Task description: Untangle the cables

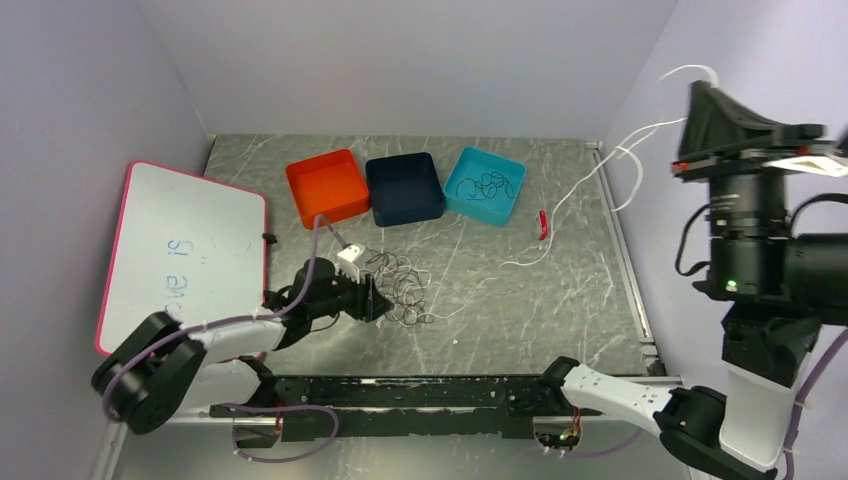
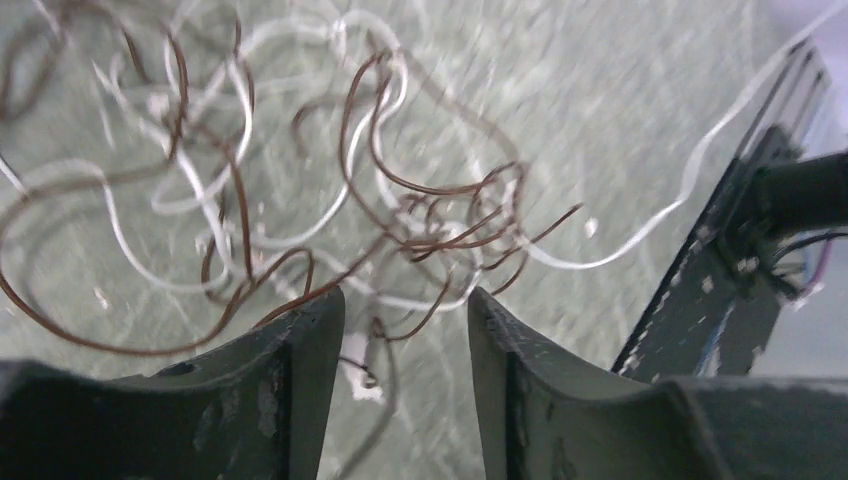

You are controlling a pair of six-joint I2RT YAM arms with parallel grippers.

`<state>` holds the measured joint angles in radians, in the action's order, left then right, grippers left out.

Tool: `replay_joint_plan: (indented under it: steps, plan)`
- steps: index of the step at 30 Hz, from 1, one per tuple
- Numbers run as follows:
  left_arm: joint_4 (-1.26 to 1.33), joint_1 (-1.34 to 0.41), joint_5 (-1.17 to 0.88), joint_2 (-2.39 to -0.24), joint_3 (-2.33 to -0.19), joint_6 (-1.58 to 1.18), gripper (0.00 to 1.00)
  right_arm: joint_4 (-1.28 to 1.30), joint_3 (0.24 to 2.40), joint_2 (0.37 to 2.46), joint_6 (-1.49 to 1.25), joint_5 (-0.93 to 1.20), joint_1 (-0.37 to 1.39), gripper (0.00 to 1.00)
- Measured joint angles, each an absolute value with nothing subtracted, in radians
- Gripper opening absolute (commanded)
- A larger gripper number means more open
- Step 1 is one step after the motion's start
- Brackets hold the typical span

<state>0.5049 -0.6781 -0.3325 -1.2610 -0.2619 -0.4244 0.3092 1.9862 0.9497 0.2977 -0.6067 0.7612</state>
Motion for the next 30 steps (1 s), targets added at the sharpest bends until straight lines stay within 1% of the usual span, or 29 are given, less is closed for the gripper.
replay_joint_plan:
  steps: [4,8,12,16,20,23,26,30]
  plan:
    - [0.406,-0.678,-0.302,-1.11,-0.316,-0.402,0.6,0.376,1.918,0.951,0.216,-0.564,0.761,0.0]
    - [0.289,-0.678,-0.256,-0.985,-0.373,-0.361,0.61,0.441,1.86,0.959,0.154,-0.549,0.761,0.0]
    - [0.2,-0.678,-0.211,-0.94,-0.416,-0.335,0.6,0.526,1.808,0.959,0.075,-0.599,0.761,0.0]
    - [0.152,-0.678,-0.171,-0.97,-0.457,-0.324,0.59,0.655,1.707,0.943,-0.064,-0.685,0.761,0.0]
    - [0.144,-0.678,-0.151,-1.06,-0.492,-0.325,0.58,0.788,1.539,0.91,-0.25,-0.722,0.761,0.0]
    - [0.142,-0.678,-0.149,-1.143,-0.517,-0.326,0.59,0.89,1.419,0.9,-0.384,-0.728,0.761,0.0]
    - [0.142,-0.678,-0.149,-1.188,-0.537,-0.326,0.6,0.971,1.348,0.921,-0.483,-0.719,0.761,0.0]
    - [0.144,-0.678,-0.15,-1.226,-0.564,-0.325,0.62,0.999,1.27,0.963,-0.549,-0.645,0.761,0.0]
